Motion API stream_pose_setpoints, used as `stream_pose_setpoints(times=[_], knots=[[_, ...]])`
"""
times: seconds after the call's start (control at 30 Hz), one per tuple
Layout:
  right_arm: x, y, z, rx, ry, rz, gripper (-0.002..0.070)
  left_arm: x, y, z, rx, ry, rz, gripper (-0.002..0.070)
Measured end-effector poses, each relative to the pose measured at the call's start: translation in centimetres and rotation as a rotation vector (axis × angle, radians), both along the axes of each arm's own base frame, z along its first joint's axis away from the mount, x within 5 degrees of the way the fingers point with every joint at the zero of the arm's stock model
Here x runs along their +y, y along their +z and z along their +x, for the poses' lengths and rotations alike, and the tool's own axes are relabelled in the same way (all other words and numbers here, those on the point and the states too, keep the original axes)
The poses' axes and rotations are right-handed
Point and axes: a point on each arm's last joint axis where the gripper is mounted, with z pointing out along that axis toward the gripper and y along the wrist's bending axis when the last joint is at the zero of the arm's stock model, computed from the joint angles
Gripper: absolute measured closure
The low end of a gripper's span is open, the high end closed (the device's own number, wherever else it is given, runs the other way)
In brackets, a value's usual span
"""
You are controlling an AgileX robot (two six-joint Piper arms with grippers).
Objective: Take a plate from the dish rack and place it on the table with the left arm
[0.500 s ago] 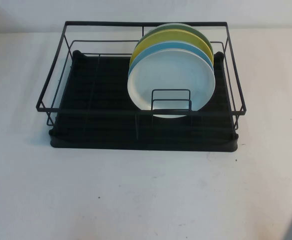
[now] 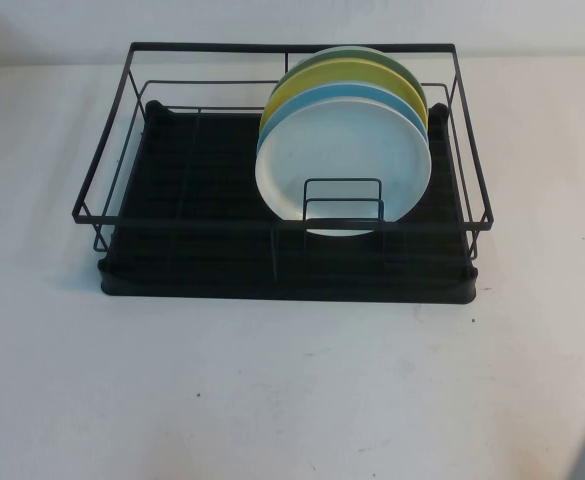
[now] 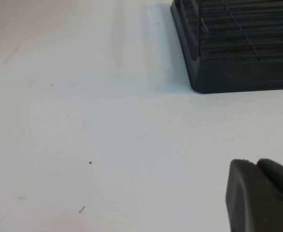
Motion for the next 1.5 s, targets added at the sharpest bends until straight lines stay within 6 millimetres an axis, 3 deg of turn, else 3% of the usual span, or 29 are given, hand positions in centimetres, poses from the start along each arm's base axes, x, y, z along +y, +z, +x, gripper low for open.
stream_pose_setpoints(times=[0.4, 0.53, 0.63, 0.8, 0.9, 1.3, 1.43, 1.5], knots=[[0.0, 0.0, 0.0, 0.000, 0.000, 0.000, 0.0696, 0.0, 0.0, 0.0, 0.001, -0.001, -0.012, 0.0679], [0.0, 0.0, 0.0, 0.000, 0.000, 0.000, 0.0696, -0.2, 0.1, 0.0, -0.004, 0.000, -0.088, 0.0679], [0.0, 0.0, 0.0, 0.000, 0.000, 0.000, 0.0696, -0.5, 0.8, 0.1, -0.059, 0.012, -0.278, 0.0679], [0.0, 0.0, 0.0, 0.000, 0.000, 0.000, 0.0696, -0.1, 2.9, 0.3, -0.227, 0.086, -0.861, 0.0679], [0.0, 0.0, 0.0, 0.000, 0.000, 0.000, 0.0696, 0.5, 3.8, 0.3, -0.324, 0.124, -1.008, 0.0679], [0.0, 0.0, 0.0, 0.000, 0.000, 0.000, 0.0696, 1.1, 4.2, 0.2, -0.395, 0.150, -1.073, 0.0679], [0.0, 0.0, 0.0, 0.000, 0.000, 0.000, 0.0696, 0.2, 3.6, 0.3, -0.277, 0.106, -0.989, 0.0679], [0.0, 0.0, 0.0, 0.000, 0.000, 0.000, 0.0696, -0.6, 4.3, 0.3, -0.164, 0.059, -0.883, 0.0679]])
